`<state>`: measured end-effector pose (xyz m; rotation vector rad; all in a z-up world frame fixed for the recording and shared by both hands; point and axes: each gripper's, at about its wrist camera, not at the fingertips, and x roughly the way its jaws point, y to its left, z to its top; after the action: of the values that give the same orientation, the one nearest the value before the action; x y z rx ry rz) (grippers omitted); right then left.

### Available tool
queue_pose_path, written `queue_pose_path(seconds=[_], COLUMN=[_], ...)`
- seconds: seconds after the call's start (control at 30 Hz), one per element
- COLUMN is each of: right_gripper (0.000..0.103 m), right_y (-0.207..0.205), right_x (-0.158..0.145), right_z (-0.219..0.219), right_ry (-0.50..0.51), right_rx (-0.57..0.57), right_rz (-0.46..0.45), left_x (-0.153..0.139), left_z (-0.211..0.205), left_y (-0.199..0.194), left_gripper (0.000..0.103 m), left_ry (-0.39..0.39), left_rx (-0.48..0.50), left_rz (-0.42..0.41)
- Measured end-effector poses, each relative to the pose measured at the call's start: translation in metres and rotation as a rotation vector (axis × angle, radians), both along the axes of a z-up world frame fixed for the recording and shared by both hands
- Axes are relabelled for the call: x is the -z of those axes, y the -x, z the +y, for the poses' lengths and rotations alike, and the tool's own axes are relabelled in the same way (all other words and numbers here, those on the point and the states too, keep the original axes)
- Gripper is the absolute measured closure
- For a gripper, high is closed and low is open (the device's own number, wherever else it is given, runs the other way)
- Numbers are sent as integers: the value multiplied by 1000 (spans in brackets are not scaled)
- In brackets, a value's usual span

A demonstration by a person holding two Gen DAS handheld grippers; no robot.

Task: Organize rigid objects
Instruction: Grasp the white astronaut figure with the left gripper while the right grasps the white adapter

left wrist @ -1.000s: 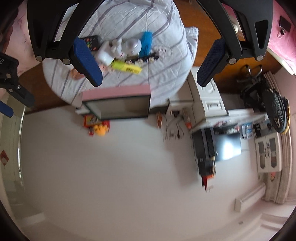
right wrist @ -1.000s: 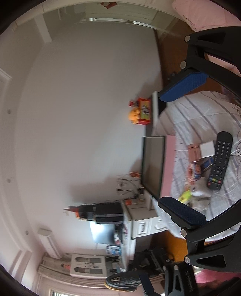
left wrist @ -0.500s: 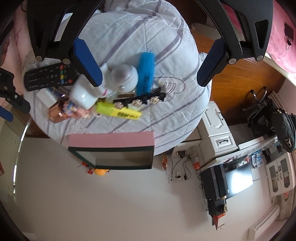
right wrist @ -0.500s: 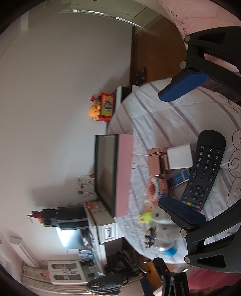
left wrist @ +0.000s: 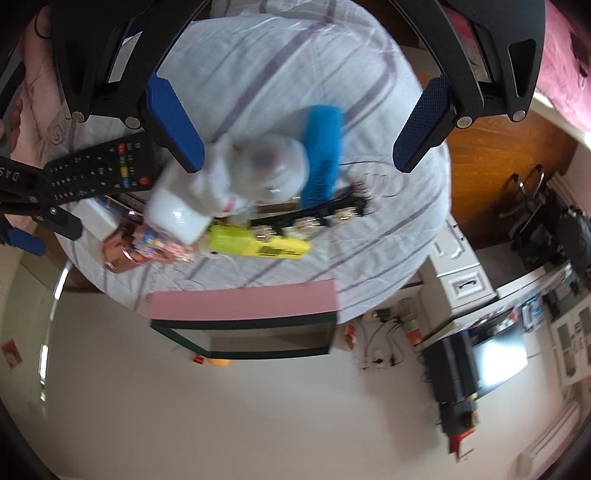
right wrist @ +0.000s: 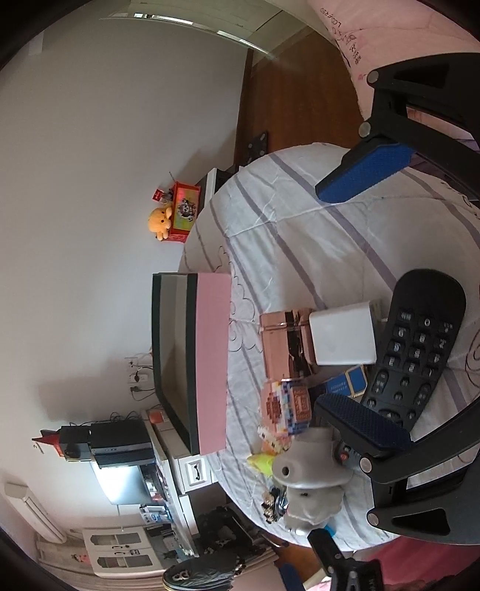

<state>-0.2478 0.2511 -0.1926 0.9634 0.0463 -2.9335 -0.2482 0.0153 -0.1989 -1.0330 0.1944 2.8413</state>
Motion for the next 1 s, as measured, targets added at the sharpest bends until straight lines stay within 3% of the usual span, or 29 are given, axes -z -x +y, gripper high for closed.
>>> queue_pose_path(seconds=[0.37, 0.47, 0.6, 0.83, 0.93, 1.0], right_gripper=[0, 0, 0, 0, 11, 27], right_y=[14, 18, 25, 36, 42, 46], right_x=[11, 14, 19, 29, 29, 31], right_z=[5, 4, 3, -2, 4, 6], right_ry=[13, 16, 26, 19, 35, 31], right_rx=[-20, -29, -48, -95, -105, -117], right_rz=[-40, -47, -71, -124, -137, -159], left_x=[14, 15, 17, 17, 16, 16], left_z=[20, 17, 16, 14, 12, 12], left_y=[24, 27, 31, 35, 37, 38], left_gripper=[1, 7, 29, 29, 29, 29], left_ry=[20, 9, -13, -25, -40, -45], left_rx=[-18, -9, 29, 45, 51, 53], left_rz=[-30, -27, -45, -51, -56, -57])
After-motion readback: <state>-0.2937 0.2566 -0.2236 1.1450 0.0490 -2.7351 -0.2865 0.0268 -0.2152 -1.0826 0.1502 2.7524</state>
